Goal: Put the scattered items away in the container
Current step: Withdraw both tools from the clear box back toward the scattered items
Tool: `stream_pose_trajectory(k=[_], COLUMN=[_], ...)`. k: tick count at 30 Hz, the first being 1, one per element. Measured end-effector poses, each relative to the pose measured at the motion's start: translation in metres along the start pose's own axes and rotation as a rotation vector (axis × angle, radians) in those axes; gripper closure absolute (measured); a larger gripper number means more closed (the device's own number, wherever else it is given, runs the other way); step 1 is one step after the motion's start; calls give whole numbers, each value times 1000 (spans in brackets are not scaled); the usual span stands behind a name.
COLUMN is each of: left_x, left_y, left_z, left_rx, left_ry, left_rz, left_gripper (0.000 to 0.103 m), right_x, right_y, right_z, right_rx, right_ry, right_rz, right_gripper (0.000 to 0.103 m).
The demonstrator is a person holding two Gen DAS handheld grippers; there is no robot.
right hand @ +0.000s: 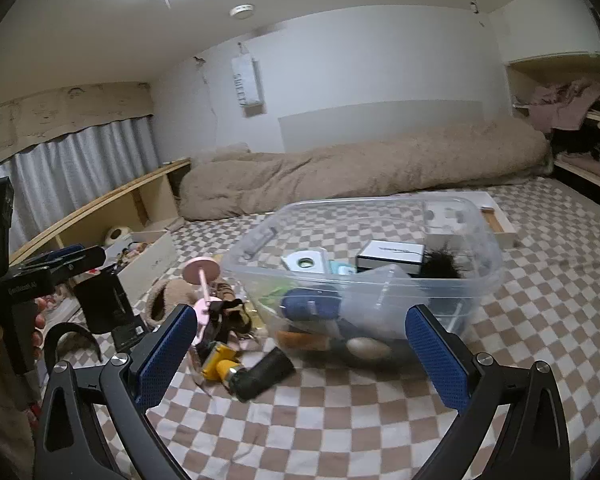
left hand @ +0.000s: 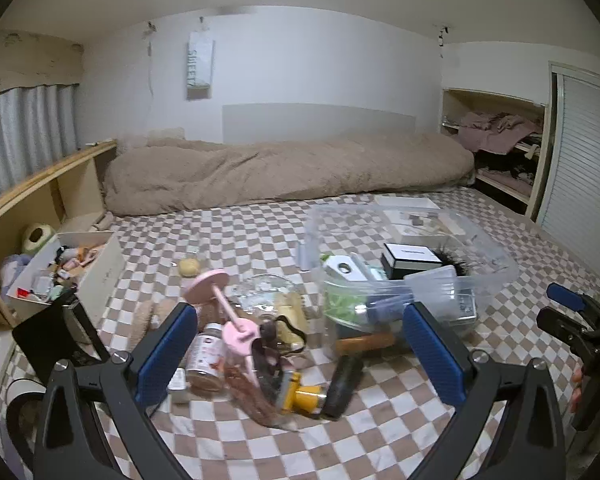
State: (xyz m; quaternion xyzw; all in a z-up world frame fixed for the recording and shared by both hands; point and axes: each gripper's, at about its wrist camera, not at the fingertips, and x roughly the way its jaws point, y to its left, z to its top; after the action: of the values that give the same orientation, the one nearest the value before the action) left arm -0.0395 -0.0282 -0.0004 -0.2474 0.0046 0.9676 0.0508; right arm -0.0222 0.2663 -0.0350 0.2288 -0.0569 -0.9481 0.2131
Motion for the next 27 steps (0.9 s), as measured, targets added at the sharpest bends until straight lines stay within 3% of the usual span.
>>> stream_pose_trajectory(k=[15, 22, 27], left_x=[-10, 4, 27], left_y=[88, 117, 130], left_z=[-18, -32, -49], left_rx=[-94, -133, -136], left_ry=[8, 60, 152], left_rz=[200, 280, 274], left_gripper=[0, 0, 0], right_x=[48, 67, 81], right_y=[32, 43, 46], right_z=[-28, -46, -63], right_rx=[-27, -49, -61], right_ry=[76, 113, 150], right_rz=[91, 120, 127], right_gripper=[0, 0, 0])
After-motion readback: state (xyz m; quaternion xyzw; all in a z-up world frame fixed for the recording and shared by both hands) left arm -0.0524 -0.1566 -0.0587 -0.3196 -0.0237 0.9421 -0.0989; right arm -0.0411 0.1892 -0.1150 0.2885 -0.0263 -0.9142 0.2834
